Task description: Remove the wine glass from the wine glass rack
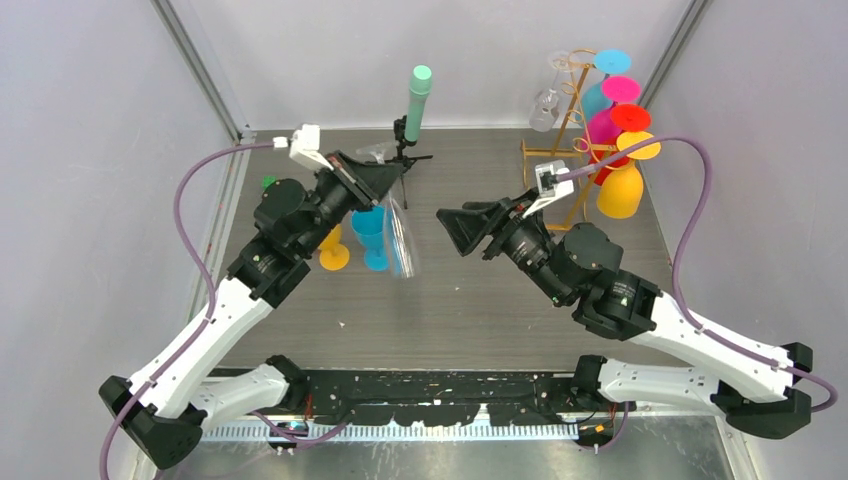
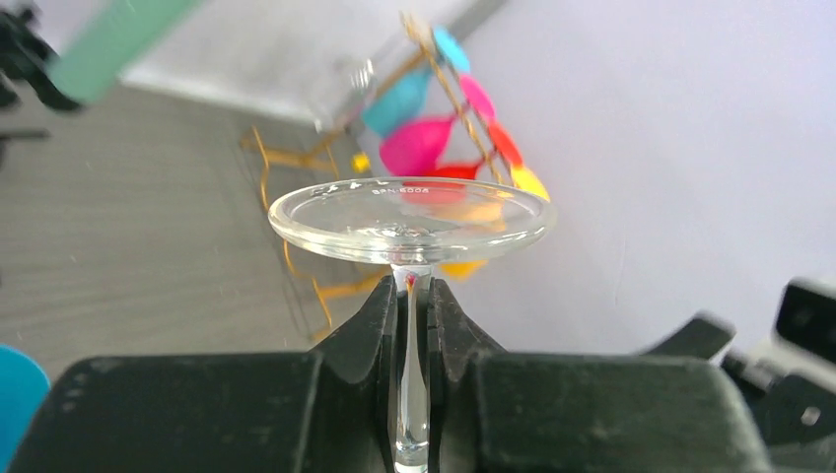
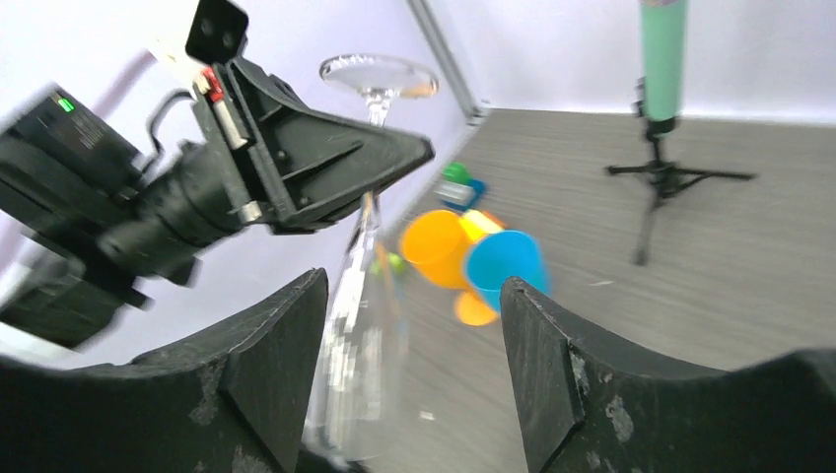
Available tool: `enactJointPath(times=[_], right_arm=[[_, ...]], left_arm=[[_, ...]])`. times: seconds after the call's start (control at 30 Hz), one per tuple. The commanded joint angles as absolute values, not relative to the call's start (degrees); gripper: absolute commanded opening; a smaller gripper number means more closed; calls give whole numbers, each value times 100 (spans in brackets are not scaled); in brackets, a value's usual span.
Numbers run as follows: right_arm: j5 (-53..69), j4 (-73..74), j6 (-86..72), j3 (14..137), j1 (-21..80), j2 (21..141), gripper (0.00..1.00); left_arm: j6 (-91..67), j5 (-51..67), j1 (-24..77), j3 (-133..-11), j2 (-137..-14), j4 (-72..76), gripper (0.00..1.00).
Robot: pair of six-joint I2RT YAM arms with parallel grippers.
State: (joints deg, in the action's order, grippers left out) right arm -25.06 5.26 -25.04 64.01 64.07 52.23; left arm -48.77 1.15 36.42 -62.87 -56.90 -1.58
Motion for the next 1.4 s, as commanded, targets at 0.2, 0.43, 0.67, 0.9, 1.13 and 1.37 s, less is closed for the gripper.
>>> enactJointPath(times=[0.2,0.43,0.67,0.9,1.13,1.37], right_arm=[[-2568,-1482,-5874,5593,6434,5250,70],[-2589,-1828,-6530,5406,6434,5499,65],[-2551,-1954,-6688,5427,6433,5707,59],[-2480,-1857,-6769,5662,6429,5919,53],[-2297,-2829,-6615,5500,6431,6110,44],[-2190,-3451,-6467,5415,6433,6205,28]], left_arm=[[-4954,-2402,3641,-5979,-5466,2226,0],[-5097,-2973,3643,-6047,-5528,2476,0],[-5513,-3208,3641,-6117,-5557,2259,0],[-5886,-3169,3639,-6130,-5596,2180,0],[-6334,-3015,3641,-6018,-5602,2102,0],[-6586,-2978,3643,-5953,-5576,2044,0]])
